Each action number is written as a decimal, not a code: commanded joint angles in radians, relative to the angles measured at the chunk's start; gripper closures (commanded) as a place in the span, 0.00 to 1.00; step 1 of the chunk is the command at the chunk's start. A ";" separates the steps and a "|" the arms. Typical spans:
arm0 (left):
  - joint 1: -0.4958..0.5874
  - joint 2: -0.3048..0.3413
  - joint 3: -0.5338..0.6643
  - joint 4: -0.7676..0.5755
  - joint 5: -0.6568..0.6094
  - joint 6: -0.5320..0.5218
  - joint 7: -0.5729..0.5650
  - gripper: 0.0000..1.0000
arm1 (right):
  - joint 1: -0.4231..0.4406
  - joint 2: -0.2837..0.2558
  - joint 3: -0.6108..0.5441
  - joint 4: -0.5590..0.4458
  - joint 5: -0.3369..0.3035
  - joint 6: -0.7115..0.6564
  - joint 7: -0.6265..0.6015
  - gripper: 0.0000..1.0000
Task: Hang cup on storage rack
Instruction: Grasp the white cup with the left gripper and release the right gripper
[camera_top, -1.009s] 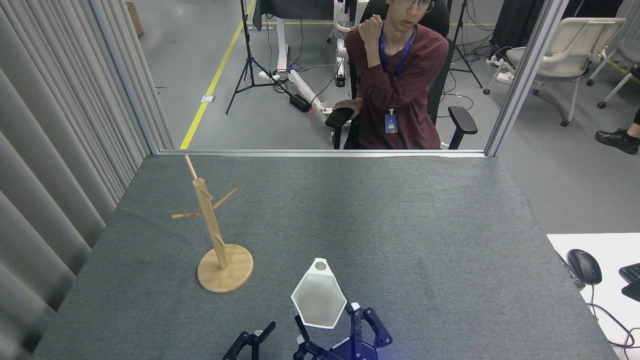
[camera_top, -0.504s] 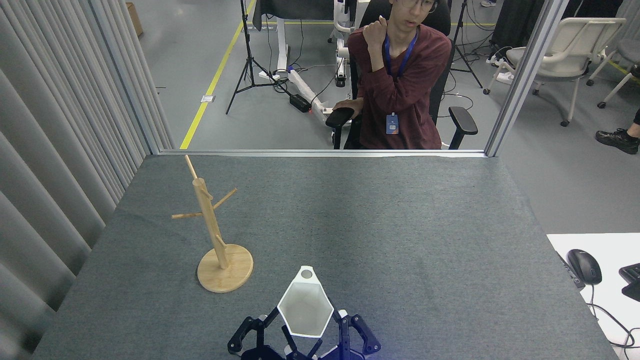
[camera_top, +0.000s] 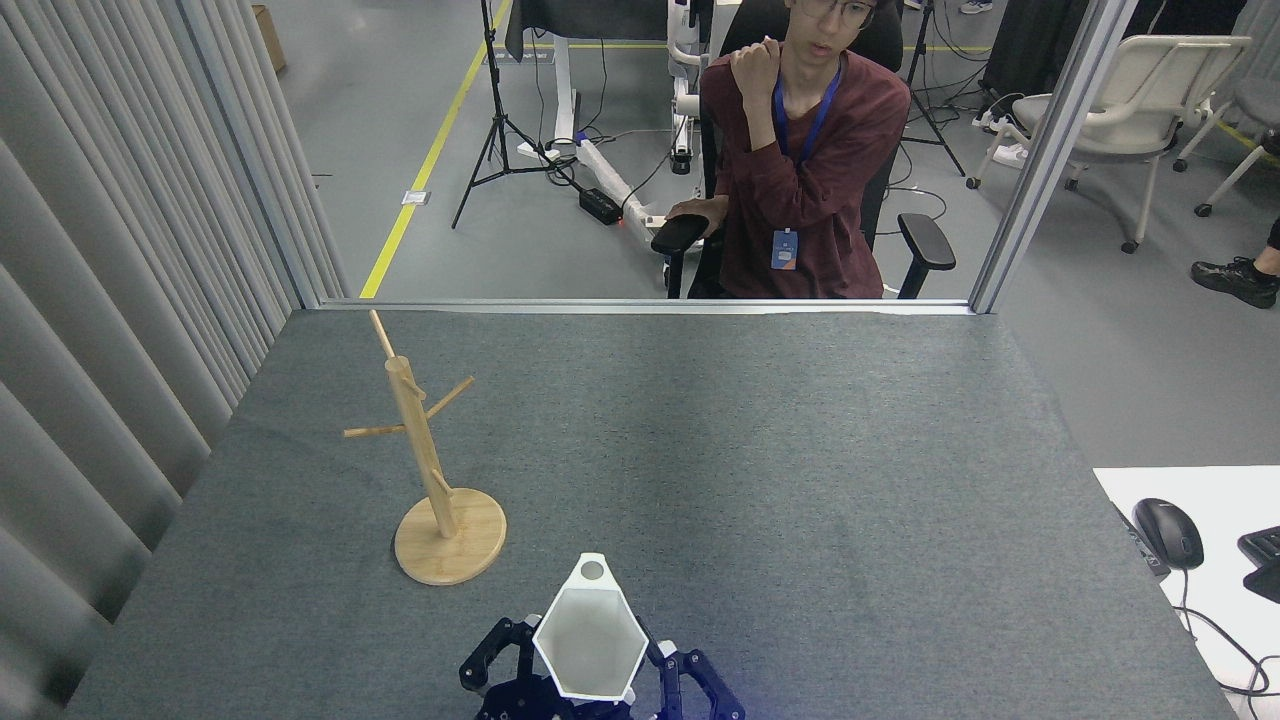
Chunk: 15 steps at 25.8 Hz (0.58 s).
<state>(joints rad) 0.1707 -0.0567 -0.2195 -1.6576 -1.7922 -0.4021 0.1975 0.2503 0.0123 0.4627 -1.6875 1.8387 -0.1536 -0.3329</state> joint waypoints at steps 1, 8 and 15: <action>-0.004 0.000 0.000 -0.002 -0.001 -0.004 0.002 0.60 | 0.001 -0.002 0.001 0.000 0.001 0.003 -0.002 0.57; -0.014 -0.005 0.000 -0.002 -0.003 -0.006 0.005 0.79 | 0.001 -0.002 -0.003 0.002 0.000 0.003 -0.003 0.47; -0.014 -0.005 0.002 -0.004 -0.006 -0.006 0.007 0.78 | 0.001 0.000 -0.006 -0.003 -0.006 0.003 -0.032 0.02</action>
<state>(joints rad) 0.1573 -0.0614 -0.2174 -1.6612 -1.7952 -0.4067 0.2048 0.2502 0.0109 0.4581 -1.6881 1.8350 -0.1487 -0.3398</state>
